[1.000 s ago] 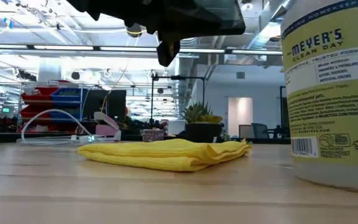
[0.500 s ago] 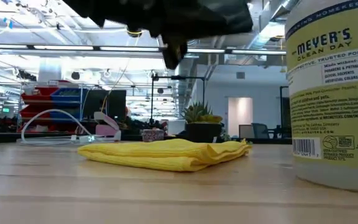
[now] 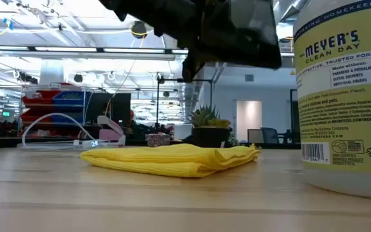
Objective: Apply microfiber cloth
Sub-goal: Spray the front of the cellphone
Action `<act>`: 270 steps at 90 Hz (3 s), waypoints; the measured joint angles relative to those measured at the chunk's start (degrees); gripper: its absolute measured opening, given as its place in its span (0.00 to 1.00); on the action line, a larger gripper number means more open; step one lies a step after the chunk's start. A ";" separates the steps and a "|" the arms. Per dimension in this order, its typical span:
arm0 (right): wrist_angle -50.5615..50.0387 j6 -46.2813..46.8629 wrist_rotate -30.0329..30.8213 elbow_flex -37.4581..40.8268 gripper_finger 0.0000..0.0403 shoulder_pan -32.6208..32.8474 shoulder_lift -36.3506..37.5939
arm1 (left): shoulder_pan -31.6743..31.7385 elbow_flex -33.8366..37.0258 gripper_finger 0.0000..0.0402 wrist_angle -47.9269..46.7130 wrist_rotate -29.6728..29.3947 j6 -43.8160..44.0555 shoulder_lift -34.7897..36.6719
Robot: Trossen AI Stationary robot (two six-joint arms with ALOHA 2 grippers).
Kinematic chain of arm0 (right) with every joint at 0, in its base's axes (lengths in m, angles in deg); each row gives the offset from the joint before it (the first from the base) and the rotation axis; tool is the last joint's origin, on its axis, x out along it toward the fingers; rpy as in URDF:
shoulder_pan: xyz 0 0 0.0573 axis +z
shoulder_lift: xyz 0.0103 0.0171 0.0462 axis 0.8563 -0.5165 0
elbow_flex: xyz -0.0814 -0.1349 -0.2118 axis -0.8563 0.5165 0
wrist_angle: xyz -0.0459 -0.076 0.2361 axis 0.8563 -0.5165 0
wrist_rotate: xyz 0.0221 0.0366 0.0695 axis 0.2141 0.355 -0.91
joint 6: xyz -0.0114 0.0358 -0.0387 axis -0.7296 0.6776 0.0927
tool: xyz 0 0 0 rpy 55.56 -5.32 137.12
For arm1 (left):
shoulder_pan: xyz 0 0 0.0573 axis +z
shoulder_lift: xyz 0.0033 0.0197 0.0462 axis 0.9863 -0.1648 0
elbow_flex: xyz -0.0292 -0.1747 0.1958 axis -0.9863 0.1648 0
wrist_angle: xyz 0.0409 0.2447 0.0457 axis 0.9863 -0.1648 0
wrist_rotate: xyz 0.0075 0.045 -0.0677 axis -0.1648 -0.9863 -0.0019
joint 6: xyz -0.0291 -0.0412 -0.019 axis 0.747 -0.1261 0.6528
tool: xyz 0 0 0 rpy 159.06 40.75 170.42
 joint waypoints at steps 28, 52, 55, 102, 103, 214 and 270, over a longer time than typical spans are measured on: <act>-0.13 0.92 -0.99 -0.02 0.72 -0.34 0.00 | -0.93 0.00 0.02 -0.07 -1.44 2.37 0.22; -0.92 2.59 -1.12 -0.02 0.72 -0.34 0.00 | -0.94 0.04 0.02 0.20 -2.29 2.40 0.22; -0.92 2.59 -1.14 -0.02 0.72 -0.32 0.00 | -0.94 0.04 0.02 0.20 -2.29 2.40 0.22; -0.94 3.01 -2.79 -0.09 0.52 -0.32 0.04 | -0.94 0.15 0.02 -3.34 -4.12 2.38 3.01; -0.94 3.01 -2.79 -0.09 0.52 -0.32 0.04 | -0.94 0.15 0.02 -3.86 -4.26 2.38 3.31; -1.32 4.64 3.47 0.04 0.58 1.90 -0.09 | 1.31 4.17 0.02 -38.57 4.35 5.07 7.39; -8.08 14.81 3.36 -0.15 0.59 4.43 0.09 | 1.22 4.17 0.02 -35.95 4.41 5.33 7.39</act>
